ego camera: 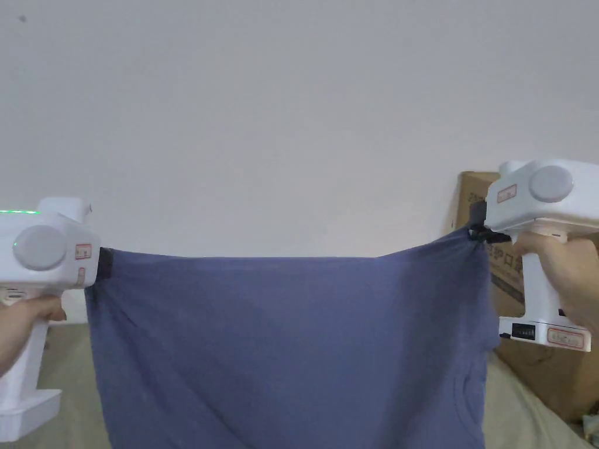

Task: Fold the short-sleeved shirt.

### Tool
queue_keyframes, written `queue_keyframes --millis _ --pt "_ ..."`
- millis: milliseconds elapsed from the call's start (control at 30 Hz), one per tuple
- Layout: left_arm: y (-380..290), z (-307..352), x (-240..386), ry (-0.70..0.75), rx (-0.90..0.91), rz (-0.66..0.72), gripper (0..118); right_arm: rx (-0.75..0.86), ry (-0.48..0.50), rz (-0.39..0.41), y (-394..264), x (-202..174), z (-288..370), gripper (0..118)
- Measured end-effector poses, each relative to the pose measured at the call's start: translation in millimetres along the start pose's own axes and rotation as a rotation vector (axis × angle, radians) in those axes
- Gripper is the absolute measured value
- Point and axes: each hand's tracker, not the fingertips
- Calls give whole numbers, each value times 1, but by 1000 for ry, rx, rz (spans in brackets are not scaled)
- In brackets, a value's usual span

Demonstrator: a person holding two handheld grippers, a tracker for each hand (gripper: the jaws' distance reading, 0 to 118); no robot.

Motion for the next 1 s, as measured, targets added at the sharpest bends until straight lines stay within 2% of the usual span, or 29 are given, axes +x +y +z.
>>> queue_keyframes --millis 300,533,700,767,933,1000 --pt "101 -48 19 69 154 -22 5 119 -23 -16 91 -16 -27 3" --pt "141 -69 9 134 253 2 5 211 -29 38 139 -49 -34 3" --pt "148 -77 0 185 300 -9 5 248 -24 97 142 -71 -41 3" --pt "147 -81 -6 173 328 -4 5 247 -1 59 143 -71 -48 3" --pt "119 -102 -9 201 358 -24 5 225 7 51 124 -73 -75 3" --pt "99 -121 -9 218 307 -34 5 169 9 100 107 -76 -94 3"
